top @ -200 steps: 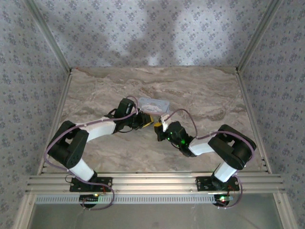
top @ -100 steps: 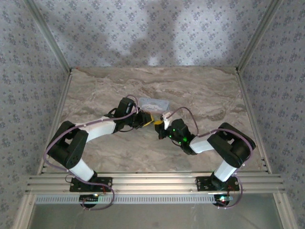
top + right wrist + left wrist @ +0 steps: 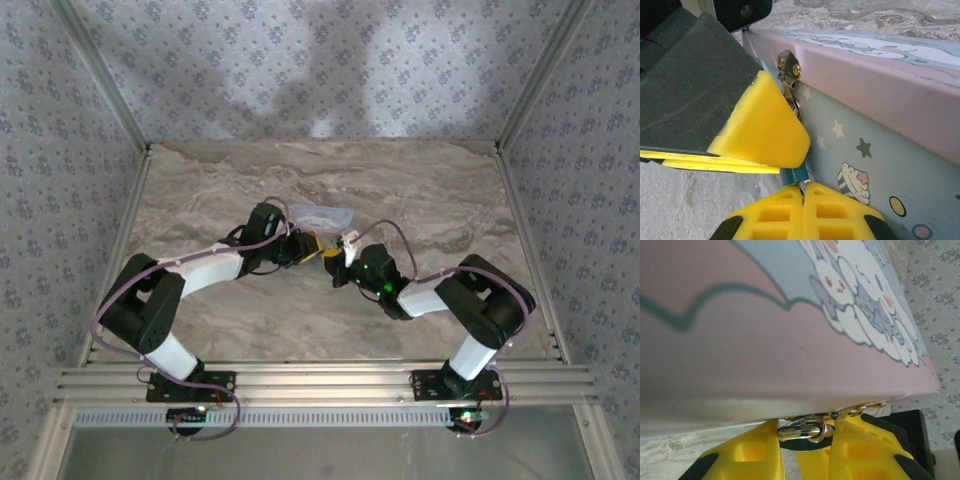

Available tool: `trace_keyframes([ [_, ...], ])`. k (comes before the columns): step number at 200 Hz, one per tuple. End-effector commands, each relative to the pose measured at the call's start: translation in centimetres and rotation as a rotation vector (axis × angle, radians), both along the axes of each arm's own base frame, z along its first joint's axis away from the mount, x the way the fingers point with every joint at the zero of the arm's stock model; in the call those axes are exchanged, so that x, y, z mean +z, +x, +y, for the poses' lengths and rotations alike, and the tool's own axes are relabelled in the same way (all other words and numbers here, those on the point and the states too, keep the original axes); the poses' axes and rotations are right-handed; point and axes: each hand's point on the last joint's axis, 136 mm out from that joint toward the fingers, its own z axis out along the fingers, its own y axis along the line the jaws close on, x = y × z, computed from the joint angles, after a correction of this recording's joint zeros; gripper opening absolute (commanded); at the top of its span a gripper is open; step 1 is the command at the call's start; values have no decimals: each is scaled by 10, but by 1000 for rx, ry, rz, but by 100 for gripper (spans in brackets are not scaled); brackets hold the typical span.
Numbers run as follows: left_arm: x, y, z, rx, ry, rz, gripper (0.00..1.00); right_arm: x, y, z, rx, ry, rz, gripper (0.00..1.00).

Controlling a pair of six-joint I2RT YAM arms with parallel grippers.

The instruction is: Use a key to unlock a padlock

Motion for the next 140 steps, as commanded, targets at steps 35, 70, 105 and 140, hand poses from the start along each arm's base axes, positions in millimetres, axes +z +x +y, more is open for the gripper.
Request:
trace_keyframes([
  [35,2,-26,-25,-129,-75,62,17,19,14,4,-49,106,-39,0],
  [70,-15,-25,-27,-122,-72,84,17,-4,10,-3,-93,112,25,0],
  [105,-27,-24,-31,-121,-72,102,18,-22,6,-9,-131,118,65,0],
  [140,-33,-24,-31,-122,-65,104,26,-32,5,-10,-148,118,91,0],
])
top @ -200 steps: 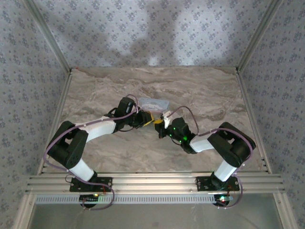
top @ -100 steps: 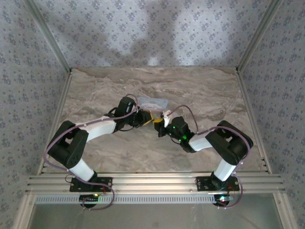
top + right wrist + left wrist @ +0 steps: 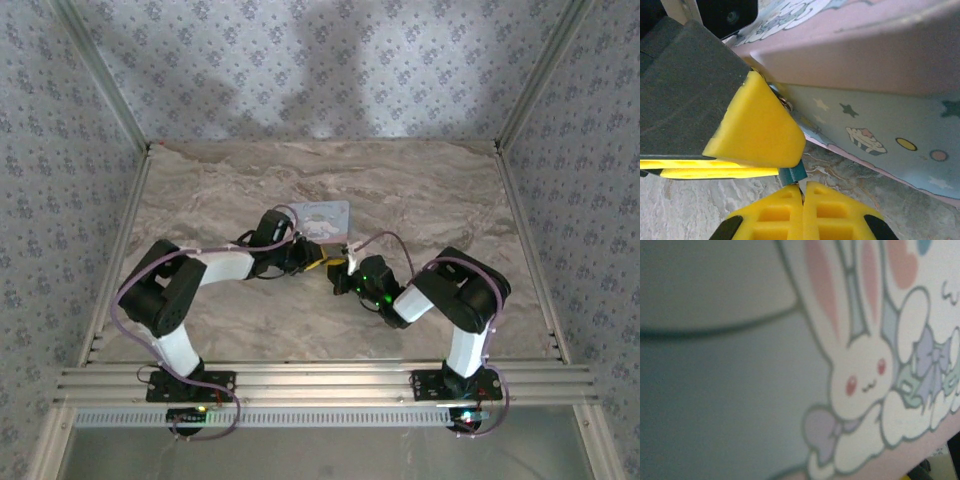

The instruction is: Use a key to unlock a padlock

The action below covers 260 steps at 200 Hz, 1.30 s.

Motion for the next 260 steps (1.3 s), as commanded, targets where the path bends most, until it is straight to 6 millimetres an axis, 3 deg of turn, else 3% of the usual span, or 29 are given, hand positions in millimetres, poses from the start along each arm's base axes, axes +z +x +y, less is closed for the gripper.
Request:
trace_keyframes([
  [1,8,-22,-20,-104,-78,30,26,9,9,0,-56,58,-24,0],
  [54,13,-20,-10,-81,-43,-1,45,-8,4,-1,-73,63,30,0],
  [112,20,-15,21,10,-29,-33,58,-3,3,5,-78,125,75,0],
  [163,26,-8,29,101,-113,-41,59,9,3,18,-83,234,165,0],
  [260,13,1,33,197,-139,-14,54,20,1,33,-85,332,272,0],
])
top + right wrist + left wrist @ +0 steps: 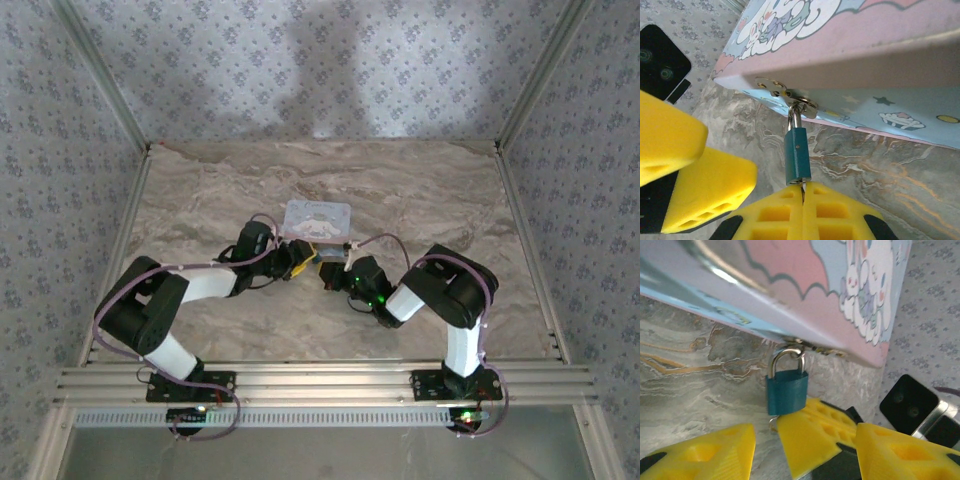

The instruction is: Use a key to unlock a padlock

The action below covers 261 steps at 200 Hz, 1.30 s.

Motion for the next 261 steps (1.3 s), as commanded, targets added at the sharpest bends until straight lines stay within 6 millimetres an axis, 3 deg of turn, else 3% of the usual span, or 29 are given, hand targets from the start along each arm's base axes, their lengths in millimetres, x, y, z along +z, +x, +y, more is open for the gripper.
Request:
trace_keyframes([
  [1,-2,6,0,35,-23,-5,54,22,3,12,7,72,-1,0],
  [89,-21,4,11,94,19,54,53,27,4,20,6,116,47,0],
  [261,-26,11,6,121,-11,68,39,40,9,30,-19,249,154,0],
])
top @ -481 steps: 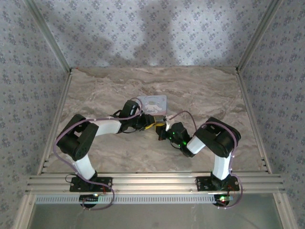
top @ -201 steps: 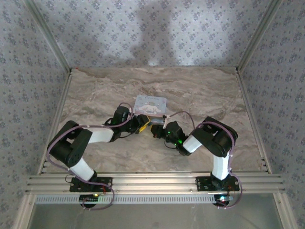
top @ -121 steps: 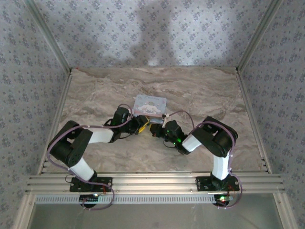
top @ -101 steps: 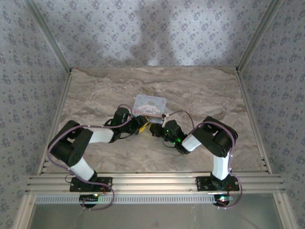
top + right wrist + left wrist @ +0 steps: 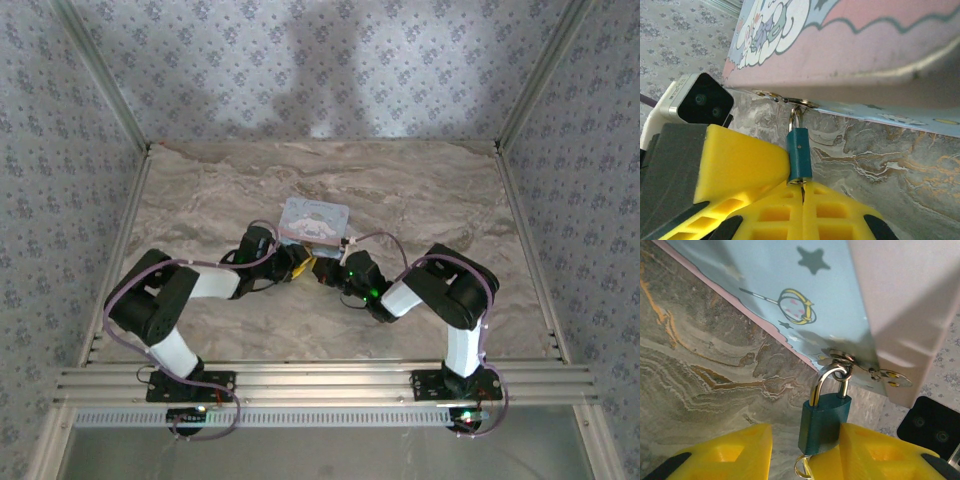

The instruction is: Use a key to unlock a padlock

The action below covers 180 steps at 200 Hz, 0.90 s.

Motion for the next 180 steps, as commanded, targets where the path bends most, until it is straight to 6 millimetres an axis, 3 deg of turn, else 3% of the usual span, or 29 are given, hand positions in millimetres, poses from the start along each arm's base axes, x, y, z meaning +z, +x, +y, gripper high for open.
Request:
trace_keyframes([
  [1,1,4,-2,13,-13,-13,39,32,6,12,0,101,-24,0],
  [98,0,7,-2,30,-15,-15,30,40,8,13,-28,182,25,0],
  [159,-1,8,0,37,-13,-18,16,47,8,12,-42,241,34,0],
  [180,1,7,-1,38,-14,-22,12,44,7,8,-52,238,33,9],
])
